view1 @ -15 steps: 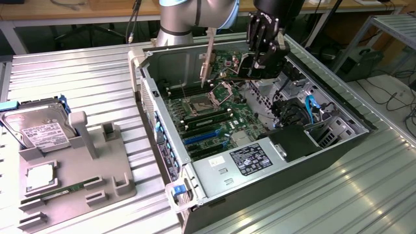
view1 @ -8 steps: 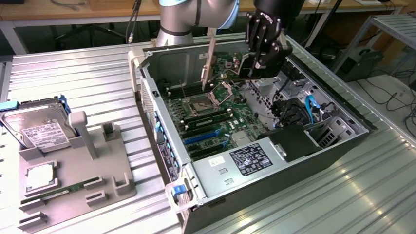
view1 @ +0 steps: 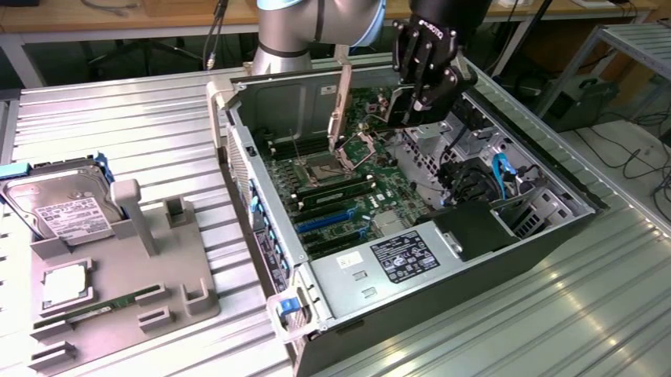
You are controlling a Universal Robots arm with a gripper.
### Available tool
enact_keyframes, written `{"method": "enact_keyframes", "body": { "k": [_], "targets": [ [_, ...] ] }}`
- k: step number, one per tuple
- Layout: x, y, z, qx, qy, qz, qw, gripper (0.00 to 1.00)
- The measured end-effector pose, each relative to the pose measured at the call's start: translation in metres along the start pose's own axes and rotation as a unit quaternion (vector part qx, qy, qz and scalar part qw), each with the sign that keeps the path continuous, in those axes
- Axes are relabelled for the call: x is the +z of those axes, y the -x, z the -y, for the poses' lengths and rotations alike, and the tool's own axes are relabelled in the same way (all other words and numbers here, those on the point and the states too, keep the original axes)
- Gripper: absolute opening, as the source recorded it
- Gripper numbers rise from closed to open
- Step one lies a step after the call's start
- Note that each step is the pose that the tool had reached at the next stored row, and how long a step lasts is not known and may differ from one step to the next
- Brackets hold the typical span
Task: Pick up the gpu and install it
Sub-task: 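Insert the gpu into the slot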
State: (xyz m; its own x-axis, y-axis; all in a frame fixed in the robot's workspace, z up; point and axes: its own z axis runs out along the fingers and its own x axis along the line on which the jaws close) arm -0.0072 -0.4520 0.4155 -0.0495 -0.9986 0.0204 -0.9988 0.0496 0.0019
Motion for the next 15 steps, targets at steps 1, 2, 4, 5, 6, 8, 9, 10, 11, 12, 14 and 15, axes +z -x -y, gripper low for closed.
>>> {"method": "enact_keyframes", "body": {
  "k": [1, 2, 4, 5, 6, 8, 9, 10, 11, 12, 14, 15],
  "targets": [
    [0.0, 0.0, 0.0, -0.005, -0.0001, 0.0, 1.0, 0.28],
    [0.0, 0.0, 0.0, -0.011, -0.0002, -0.0001, 0.9999, 0.28],
    [0.0, 0.0, 0.0, -0.021, -0.0005, 0.0, 0.9998, 0.28],
    [0.0, 0.0, 0.0, -0.026, -0.0006, -0.0001, 0.9997, 0.28],
    [0.0, 0.0, 0.0, -0.032, -0.0006, -0.0001, 0.9995, 0.28],
    [0.0, -0.0001, 0.0, -0.041, -0.0008, -0.0001, 0.9992, 0.28],
    [0.0, -0.0001, 0.0, -0.044, -0.0009, -0.0001, 0.999, 0.28],
    [0.0002, -0.0001, 0.0, -0.047, -0.001, -0.0001, 0.9989, 0.28],
    [0.0005, 0.0, 0.0, -0.049, -0.001, -0.0001, 0.9988, 0.28],
    [0.0009, 0.0, 0.0, -0.05, -0.001, -0.0001, 0.9988, 0.28],
    [0.0016, 0.0, 0.0, -0.051, -0.001, -0.0001, 0.9987, 0.28],
    [0.0021, 0.0, 0.0, -0.051, -0.001, -0.0001, 0.9987, 0.28]
  ]
}}
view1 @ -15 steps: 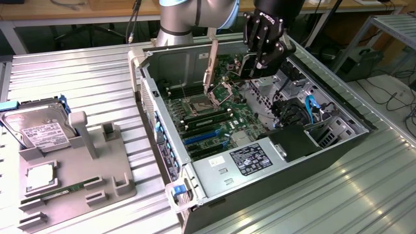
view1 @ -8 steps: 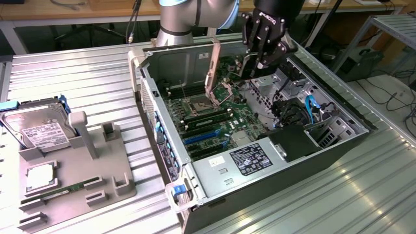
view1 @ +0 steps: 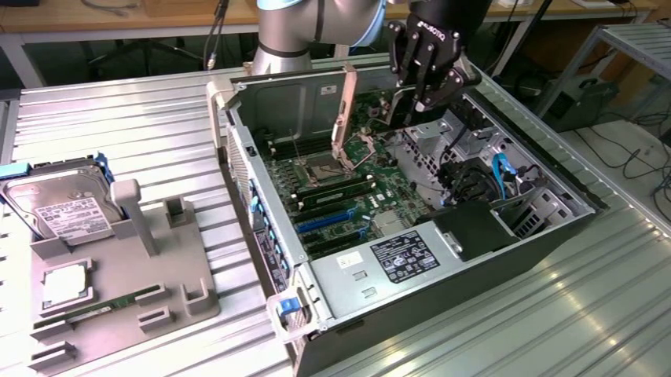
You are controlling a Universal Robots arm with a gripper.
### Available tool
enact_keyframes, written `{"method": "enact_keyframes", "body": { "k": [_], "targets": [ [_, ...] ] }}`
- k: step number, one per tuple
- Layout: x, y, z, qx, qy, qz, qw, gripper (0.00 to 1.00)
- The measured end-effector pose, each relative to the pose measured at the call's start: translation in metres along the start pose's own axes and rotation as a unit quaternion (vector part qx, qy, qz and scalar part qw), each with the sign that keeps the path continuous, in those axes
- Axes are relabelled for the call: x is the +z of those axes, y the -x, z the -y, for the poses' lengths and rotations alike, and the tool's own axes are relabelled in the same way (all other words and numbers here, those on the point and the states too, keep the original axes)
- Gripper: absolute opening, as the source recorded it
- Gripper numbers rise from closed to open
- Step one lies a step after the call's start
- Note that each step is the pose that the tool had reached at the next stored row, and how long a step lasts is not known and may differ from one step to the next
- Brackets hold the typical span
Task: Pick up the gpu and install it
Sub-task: 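Insert the gpu into the slot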
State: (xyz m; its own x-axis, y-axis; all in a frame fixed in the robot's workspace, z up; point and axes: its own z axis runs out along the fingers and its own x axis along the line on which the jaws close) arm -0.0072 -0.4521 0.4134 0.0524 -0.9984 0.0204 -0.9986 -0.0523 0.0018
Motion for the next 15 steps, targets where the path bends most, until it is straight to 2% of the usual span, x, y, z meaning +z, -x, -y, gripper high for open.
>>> {"method": "enact_keyframes", "body": {
  "k": [15],
  "targets": [
    [0.003, 0.0001, 0.0, 0.0, 0.0, 0.0, 1.0, 0.28]
  ]
}}
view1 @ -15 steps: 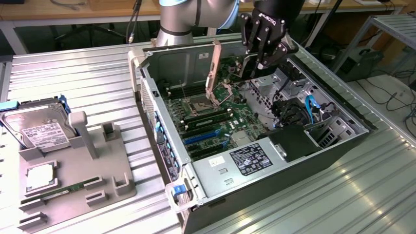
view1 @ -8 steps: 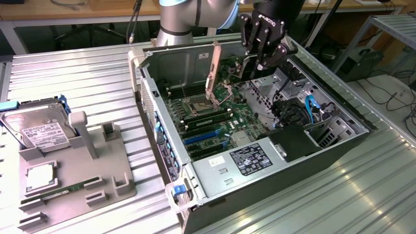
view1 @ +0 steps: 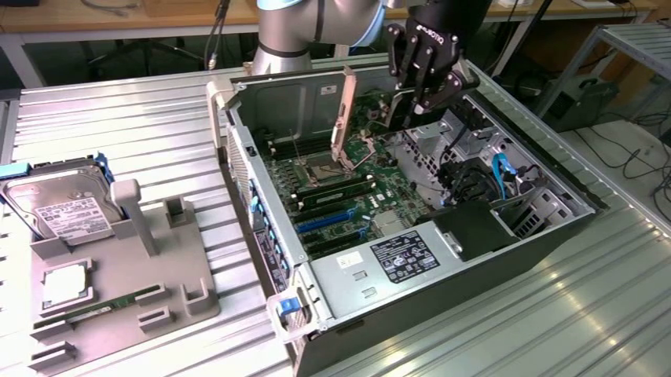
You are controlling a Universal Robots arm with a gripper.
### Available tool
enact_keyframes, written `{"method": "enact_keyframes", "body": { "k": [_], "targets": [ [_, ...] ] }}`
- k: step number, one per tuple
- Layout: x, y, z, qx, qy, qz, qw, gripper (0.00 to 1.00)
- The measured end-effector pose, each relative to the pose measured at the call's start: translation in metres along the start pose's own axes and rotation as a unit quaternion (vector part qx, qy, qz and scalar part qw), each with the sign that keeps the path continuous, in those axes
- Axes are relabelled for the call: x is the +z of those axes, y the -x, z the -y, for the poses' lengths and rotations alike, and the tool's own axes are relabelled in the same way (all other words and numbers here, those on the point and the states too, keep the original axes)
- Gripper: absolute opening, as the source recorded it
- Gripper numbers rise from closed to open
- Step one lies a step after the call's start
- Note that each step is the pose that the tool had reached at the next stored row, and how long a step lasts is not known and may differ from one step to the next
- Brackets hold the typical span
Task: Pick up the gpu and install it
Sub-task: 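Insert the gpu into the slot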
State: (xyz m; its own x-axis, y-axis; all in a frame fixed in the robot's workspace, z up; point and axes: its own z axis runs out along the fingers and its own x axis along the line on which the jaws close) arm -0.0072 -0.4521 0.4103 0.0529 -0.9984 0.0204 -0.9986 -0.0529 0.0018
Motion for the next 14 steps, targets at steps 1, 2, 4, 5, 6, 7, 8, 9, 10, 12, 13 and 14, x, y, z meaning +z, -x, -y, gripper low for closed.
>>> {"method": "enact_keyframes", "body": {
  "k": [1, 2, 4, 5, 6, 7, 8, 9, 10, 12, 13, 14],
  "targets": [
    [0.0003, 0.0, 0.0, 0.0, 0.0, 0.0001, 1.0, 0.28],
    [0.0005, 0.0, 0.0, 0.0, 0.0, 0.0, 1.0, 0.28],
    [0.0009, 0.0, 0.0, 0.0, 0.0, 0.0, 1.0, 0.28],
    [0.0011, 0.0, 0.0, 0.0, 0.0, 0.0, 1.0, 0.28],
    [0.0012, 0.0, 0.0, 0.0, 0.0, 0.0, 1.0, 0.28],
    [0.0015, 0.0, 0.0, 0.0, 0.0, 0.0, 1.0, 0.28],
    [0.0017, 0.0, 0.0, 0.0, 0.0, 0.0, 1.0, 0.28],
    [0.0019, 0.0, 0.0, 0.0, 0.0, 0.0, 1.0, 0.28],
    [0.0021, 0.0, 0.0, 0.0, 0.0, 0.0, 1.0, 0.28],
    [0.0024, 0.0, 0.0, 0.0, 0.0, 0.0, 1.0, 0.28],
    [0.0026, 0.0, 0.0, 0.0, 0.0, 0.0, 1.0, 0.28],
    [0.0028, 0.0001, 0.0, 0.0, 0.0, 0.0, 1.0, 0.28]
  ]
}}
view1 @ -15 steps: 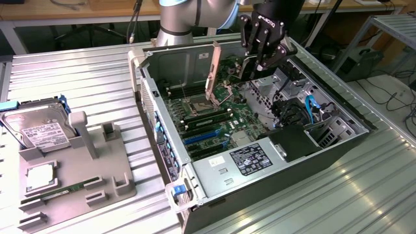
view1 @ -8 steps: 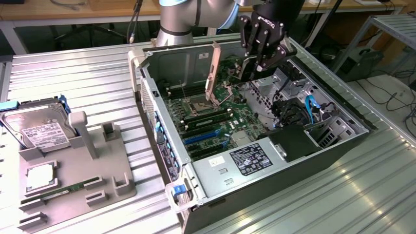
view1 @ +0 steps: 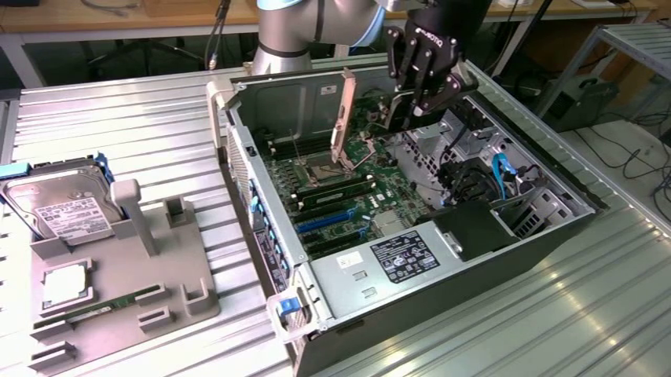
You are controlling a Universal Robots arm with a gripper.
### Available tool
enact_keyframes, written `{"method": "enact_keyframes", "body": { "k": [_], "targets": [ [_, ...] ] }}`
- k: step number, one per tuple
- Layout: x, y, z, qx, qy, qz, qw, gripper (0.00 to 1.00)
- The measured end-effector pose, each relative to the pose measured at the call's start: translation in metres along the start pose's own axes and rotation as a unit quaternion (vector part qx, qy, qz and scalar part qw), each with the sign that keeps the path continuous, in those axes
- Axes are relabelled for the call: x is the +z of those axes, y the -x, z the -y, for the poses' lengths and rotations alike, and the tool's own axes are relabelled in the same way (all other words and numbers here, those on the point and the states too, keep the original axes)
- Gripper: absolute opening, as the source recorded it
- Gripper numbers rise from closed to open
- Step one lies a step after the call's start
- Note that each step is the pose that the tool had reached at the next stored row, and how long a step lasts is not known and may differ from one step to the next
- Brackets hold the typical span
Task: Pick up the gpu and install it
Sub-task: 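Insert the gpu into the slot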
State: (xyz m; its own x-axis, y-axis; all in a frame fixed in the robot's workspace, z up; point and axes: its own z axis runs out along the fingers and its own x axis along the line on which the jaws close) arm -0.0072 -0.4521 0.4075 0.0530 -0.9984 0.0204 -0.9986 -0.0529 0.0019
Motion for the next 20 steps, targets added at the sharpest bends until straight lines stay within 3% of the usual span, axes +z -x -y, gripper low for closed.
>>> {"method": "enact_keyframes", "body": {
  "k": [20],
  "targets": [
    [0.0047, 0.0001, 0.0, 0.0, 0.0, 0.0, 1.0, 0.28]
  ]
}}
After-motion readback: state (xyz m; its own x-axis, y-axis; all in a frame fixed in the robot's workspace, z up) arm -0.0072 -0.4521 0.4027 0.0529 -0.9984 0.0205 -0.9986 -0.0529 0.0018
